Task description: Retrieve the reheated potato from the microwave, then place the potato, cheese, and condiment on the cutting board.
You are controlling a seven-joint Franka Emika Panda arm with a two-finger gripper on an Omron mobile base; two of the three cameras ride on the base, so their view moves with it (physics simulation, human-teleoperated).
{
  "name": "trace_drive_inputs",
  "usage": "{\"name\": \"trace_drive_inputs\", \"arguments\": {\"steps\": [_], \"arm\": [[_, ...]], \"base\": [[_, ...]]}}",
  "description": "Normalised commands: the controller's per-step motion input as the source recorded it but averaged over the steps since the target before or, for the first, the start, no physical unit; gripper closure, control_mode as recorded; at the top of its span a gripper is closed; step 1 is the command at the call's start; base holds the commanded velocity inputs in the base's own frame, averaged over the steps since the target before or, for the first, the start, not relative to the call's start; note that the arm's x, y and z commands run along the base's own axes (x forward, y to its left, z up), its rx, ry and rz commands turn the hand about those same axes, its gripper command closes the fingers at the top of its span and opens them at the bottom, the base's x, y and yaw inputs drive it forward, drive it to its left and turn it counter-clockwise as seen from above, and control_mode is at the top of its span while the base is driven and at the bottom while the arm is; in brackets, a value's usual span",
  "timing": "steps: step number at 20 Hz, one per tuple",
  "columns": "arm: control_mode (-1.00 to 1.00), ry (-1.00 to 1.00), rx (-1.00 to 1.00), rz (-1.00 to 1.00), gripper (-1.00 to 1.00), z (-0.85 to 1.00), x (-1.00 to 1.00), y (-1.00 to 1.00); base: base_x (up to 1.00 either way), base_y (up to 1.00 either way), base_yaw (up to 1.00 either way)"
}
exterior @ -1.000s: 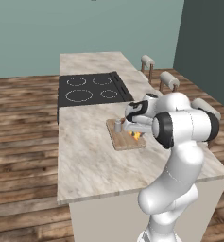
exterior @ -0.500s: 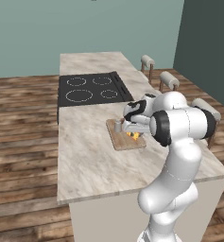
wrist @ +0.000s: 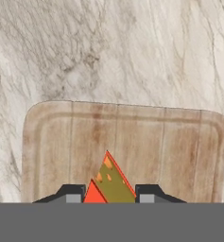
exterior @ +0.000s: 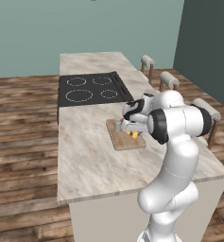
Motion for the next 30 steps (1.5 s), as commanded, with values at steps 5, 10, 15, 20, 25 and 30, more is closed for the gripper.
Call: {"name": "trace_drive_inputs", "arguments": {"steps": [5,10,15,20,25,30], "arm": [[-1.00,0.00,-0.02,0.02,1.00,-0.13,0.03,0.00],[-1.00,0.00,-0.01,0.01,1.00,-0.12,0.04,0.00],[-1.00,0.00,0.00,0.00,1.00,-0.10,0.08,0.00],[-1.00,0.00,-0.02,0.00,1.00,-0.12,0.05,0.01],[-1.00,0.00,-0.04,0.01,1.00,-0.17,0.10,0.01],[-1.00,0.00,-0.03,0.01,1.00,-0.15,0.08,0.00]], "base": [[0.00,0.00,0.00],[0.00,0.00,0.00],[0.00,0.00,0.00],[0.00,0.00,0.00],[0.00,0.00,0.00],[0.00,0.00,0.00]]}}
